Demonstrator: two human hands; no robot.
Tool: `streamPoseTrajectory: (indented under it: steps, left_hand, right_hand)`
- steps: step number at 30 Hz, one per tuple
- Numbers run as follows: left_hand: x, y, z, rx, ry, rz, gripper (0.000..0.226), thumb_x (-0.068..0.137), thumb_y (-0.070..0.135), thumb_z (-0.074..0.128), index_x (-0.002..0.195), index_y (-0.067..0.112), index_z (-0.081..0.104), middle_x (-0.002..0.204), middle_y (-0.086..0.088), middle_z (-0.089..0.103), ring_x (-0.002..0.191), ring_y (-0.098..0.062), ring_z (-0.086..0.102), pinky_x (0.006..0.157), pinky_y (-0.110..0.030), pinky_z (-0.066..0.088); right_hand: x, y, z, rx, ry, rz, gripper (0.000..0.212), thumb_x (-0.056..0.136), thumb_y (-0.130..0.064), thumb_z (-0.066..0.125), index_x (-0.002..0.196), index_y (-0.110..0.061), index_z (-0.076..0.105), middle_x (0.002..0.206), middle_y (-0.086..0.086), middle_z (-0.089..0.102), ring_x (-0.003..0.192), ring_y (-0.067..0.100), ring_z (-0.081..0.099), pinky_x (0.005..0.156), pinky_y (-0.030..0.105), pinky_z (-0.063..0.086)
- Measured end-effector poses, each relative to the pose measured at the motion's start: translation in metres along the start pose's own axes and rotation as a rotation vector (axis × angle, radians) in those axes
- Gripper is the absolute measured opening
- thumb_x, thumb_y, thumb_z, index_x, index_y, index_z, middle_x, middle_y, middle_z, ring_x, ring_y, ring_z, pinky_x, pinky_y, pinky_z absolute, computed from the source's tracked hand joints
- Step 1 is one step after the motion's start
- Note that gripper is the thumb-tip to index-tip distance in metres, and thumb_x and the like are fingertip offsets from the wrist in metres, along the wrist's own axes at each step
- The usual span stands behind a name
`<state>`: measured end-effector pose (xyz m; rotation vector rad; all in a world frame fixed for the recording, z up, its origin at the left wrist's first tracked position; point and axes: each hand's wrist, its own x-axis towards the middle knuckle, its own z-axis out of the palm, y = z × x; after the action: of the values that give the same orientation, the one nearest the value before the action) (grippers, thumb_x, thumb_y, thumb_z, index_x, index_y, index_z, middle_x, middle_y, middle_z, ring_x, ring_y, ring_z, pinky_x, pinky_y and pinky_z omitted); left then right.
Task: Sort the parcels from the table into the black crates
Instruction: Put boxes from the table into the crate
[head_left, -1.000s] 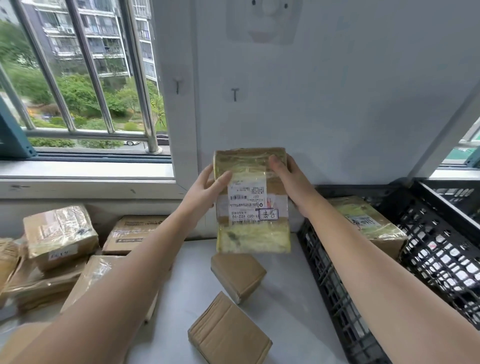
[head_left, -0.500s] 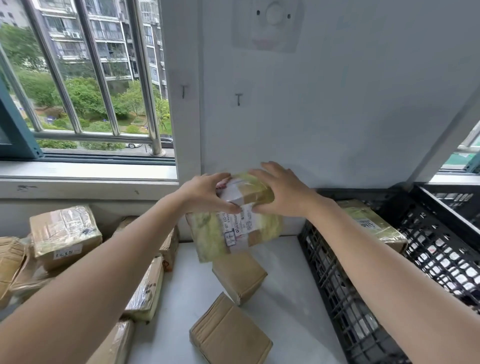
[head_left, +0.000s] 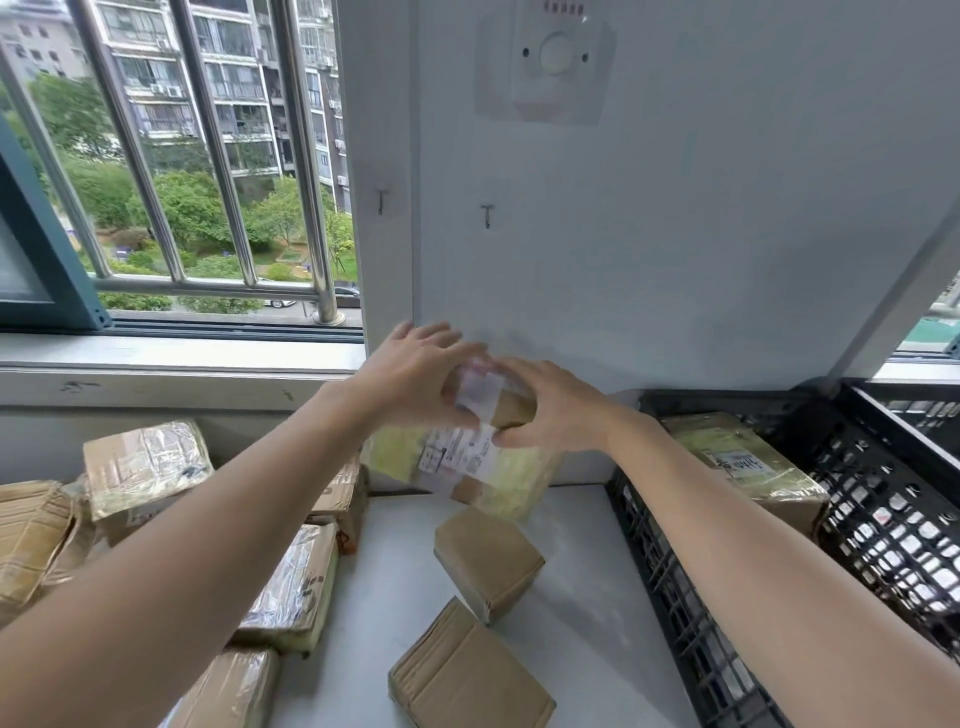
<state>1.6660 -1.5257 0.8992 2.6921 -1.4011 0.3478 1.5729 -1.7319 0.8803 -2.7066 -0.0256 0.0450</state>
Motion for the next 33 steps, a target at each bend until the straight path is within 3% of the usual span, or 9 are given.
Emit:
streamPoseTrajectory:
  steps: [2,5,8,10,15,21,27,30,33]
  left_hand:
    - [-0.008,0.000,0.004,-0.024,0.213,-0.131,0.099,0.075,0.071,0.060,0.157,0.035,0.015,0.165,-0.004,0.010,0.152,-0.026,0.005,0.122,-0.053,0.005]
    - [-0.023,0.009,0.022,-0.390,0.443,-0.453,0.105,0.081,0.055,0.068,0.158,0.025,0.003,0.165,-0.008,0.004,0.151,-0.026,0.004,0.121,-0.046,0.007]
    - [-0.032,0.020,0.035,-1.083,0.386,-0.632,0.104,0.081,0.061,0.064,0.158,0.030,0.001,0.163,-0.003,0.022,0.148,-0.023,0.023,0.120,-0.049,0.023]
    - [-0.035,0.028,0.041,-1.240,0.321,-0.671,0.097,0.083,0.064,0.061,0.157,0.033,0.008,0.158,0.002,0.035,0.143,-0.022,0.035,0.112,-0.039,0.034]
    - [-0.045,0.034,0.039,-1.241,0.426,-0.598,0.078,0.081,0.047,0.077,0.145,0.033,0.036,0.120,0.018,0.066,0.110,-0.001,0.063,0.101,-0.036,0.051]
    - [-0.055,0.044,0.022,-1.180,0.481,-0.435,0.103,0.082,0.033,0.080,0.156,0.043,0.009,0.124,0.022,0.063,0.106,0.002,0.065,0.096,-0.032,0.054]
    - [-0.072,0.055,0.006,-1.101,0.515,-0.415,0.105,0.080,0.044,0.078,0.154,0.049,0.004,0.121,0.040,0.055,0.106,0.020,0.055,0.081,0.002,0.041]
    - [-0.077,0.057,-0.003,-1.076,0.541,-0.397,0.104,0.080,0.045,0.077,0.155,0.048,0.006,0.129,0.028,0.057,0.110,0.015,0.056,0.086,-0.001,0.043]
    - [-0.080,0.058,-0.010,-1.076,0.556,-0.372,0.104,0.079,0.041,0.078,0.155,0.046,0.008,0.133,0.018,0.060,0.113,0.003,0.061,0.098,-0.025,0.052]
  right_hand:
    - [-0.004,0.006,0.000,0.263,0.040,0.062,0.099,0.065,-0.066,0.076,0.148,-0.048,0.025,0.137,-0.011,0.049,0.116,0.005,0.052,0.089,0.025,0.043]
    - [-0.007,0.011,0.007,0.573,0.128,0.130,0.099,0.059,-0.070,0.073,0.145,-0.043,0.032,0.117,-0.019,0.065,0.099,0.001,0.067,0.089,0.028,0.052]
    - [-0.006,0.012,0.016,0.722,0.171,0.148,0.089,0.067,-0.066,0.072,0.144,-0.040,0.035,0.113,-0.015,0.070,0.098,0.002,0.069,0.097,0.036,0.052]
    - [-0.007,0.007,0.019,0.724,0.165,0.137,0.078,0.079,-0.060,0.068,0.146,-0.040,0.033,0.118,-0.018,0.067,0.105,0.003,0.067,0.101,0.038,0.049]
    - [-0.017,-0.014,0.016,0.547,0.269,0.047,0.037,0.081,-0.063,0.055,0.115,-0.071,0.042,0.110,-0.039,0.062,0.101,-0.016,0.058,0.081,0.013,0.044]
    - [-0.027,-0.030,0.012,0.512,0.482,-0.082,0.059,0.097,-0.038,0.054,0.138,-0.064,0.019,0.121,-0.041,0.056,0.110,-0.016,0.055,0.084,-0.002,0.038]
    - [-0.036,-0.040,0.003,0.460,0.531,-0.089,0.059,0.095,-0.038,0.056,0.129,-0.071,0.021,0.111,-0.039,0.062,0.090,-0.014,0.062,0.070,-0.001,0.041]
    - [-0.042,-0.047,0.001,0.456,0.562,-0.102,0.060,0.095,-0.038,0.056,0.129,-0.071,0.020,0.113,-0.042,0.060,0.097,-0.013,0.061,0.074,-0.002,0.040]
    - [-0.046,-0.051,0.002,0.476,0.582,-0.126,0.059,0.095,-0.037,0.056,0.135,-0.065,0.023,0.113,-0.036,0.063,0.095,-0.012,0.063,0.073,0.000,0.043]
